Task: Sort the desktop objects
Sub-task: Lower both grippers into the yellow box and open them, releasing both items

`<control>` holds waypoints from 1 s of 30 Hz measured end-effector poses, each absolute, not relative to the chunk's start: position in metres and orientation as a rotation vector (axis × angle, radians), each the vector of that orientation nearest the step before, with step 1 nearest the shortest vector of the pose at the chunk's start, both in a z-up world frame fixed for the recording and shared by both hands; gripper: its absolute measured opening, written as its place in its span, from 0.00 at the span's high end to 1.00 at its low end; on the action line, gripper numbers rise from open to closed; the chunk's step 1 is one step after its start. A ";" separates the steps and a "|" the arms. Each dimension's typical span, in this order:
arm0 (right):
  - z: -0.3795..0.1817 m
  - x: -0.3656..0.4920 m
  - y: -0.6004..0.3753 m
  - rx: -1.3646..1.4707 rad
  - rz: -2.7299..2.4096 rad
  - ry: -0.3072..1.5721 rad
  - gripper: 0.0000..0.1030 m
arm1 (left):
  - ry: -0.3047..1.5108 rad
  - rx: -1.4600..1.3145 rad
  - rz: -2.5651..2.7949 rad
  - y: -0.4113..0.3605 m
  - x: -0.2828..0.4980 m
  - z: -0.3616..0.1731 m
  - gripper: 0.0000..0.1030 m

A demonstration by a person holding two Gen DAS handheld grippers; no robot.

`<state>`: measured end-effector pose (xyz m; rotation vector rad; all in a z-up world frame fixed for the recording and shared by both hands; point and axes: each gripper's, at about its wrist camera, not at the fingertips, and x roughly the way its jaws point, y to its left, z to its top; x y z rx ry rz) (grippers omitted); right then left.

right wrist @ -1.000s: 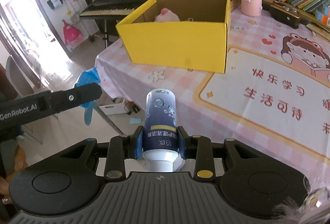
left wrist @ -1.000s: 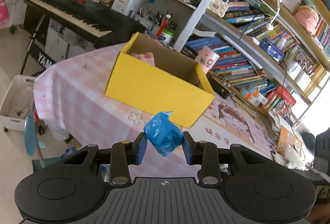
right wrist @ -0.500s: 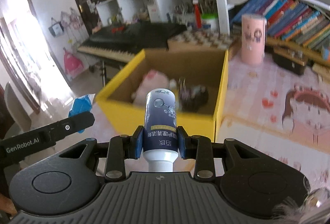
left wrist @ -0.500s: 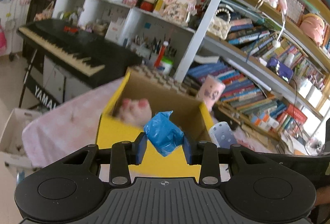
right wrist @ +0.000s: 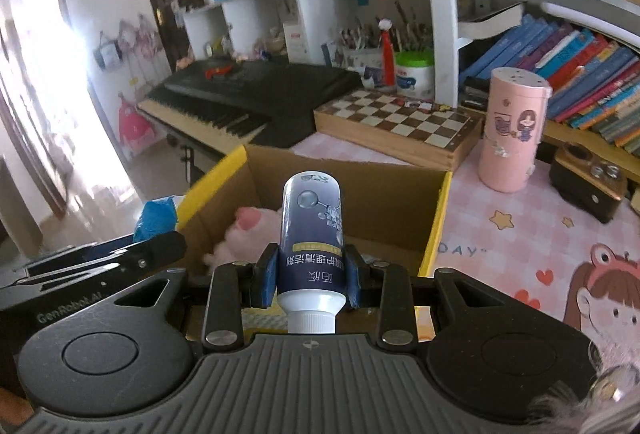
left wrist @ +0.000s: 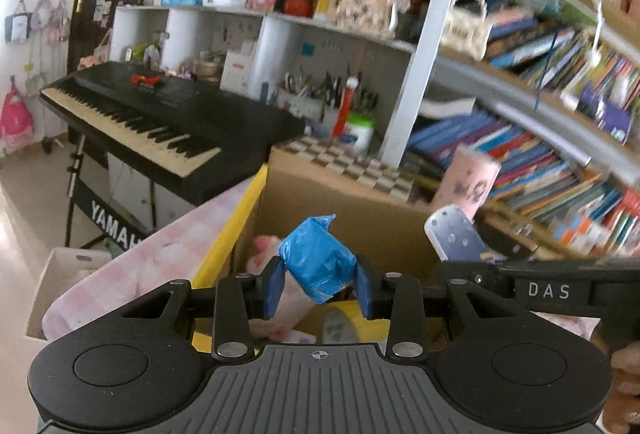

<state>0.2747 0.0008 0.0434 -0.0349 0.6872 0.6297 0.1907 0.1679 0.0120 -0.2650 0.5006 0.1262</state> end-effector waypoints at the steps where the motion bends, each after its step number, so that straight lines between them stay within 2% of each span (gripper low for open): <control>1: 0.039 0.280 0.004 -0.054 0.633 0.694 0.70 | 0.517 -0.254 0.131 0.167 0.196 0.008 0.66; 13: -0.004 0.317 0.039 -0.360 0.716 0.727 0.70 | 0.642 -0.161 0.139 0.153 0.238 -0.023 0.66; 21: -0.010 0.328 0.047 -0.427 0.723 0.772 0.70 | 0.667 -0.194 0.136 0.158 0.247 -0.027 0.64; 24: -0.008 0.326 0.044 -0.410 0.713 0.751 0.70 | 0.658 -0.185 0.142 0.156 0.244 -0.026 0.58; 26: -0.005 0.324 0.040 -0.389 0.693 0.729 0.63 | 0.641 -0.177 0.152 0.156 0.240 -0.024 0.52; 27: -0.003 0.323 0.038 -0.374 0.669 0.720 0.57 | 0.630 -0.177 0.149 0.156 0.236 -0.023 0.44; 28: 0.000 0.323 0.034 -0.352 0.652 0.709 0.56 | 0.617 -0.181 0.139 0.156 0.233 -0.021 0.37; 30: 0.007 0.320 0.024 -0.294 0.638 0.680 0.55 | 0.585 -0.195 0.137 0.155 0.225 -0.016 0.28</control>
